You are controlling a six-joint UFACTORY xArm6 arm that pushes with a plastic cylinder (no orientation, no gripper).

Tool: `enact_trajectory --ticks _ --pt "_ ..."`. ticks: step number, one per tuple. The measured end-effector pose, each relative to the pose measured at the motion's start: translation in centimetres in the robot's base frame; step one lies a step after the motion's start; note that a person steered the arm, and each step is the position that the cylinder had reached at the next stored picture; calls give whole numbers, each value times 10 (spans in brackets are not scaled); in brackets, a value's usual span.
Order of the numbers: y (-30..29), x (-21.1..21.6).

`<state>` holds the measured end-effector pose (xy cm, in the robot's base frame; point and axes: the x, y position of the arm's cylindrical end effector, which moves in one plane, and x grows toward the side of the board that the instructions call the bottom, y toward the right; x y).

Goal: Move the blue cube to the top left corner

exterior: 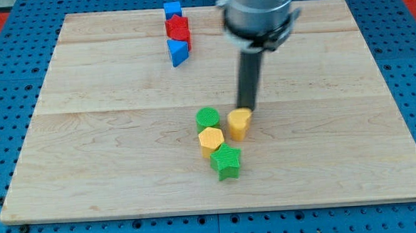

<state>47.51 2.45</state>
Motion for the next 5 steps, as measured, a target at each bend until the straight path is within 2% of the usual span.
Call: enact_trajectory --ticks 1,2,4,5 --pt "-16 31" --pt "5 -14" --pt "28 -227" --pt "23 -283"
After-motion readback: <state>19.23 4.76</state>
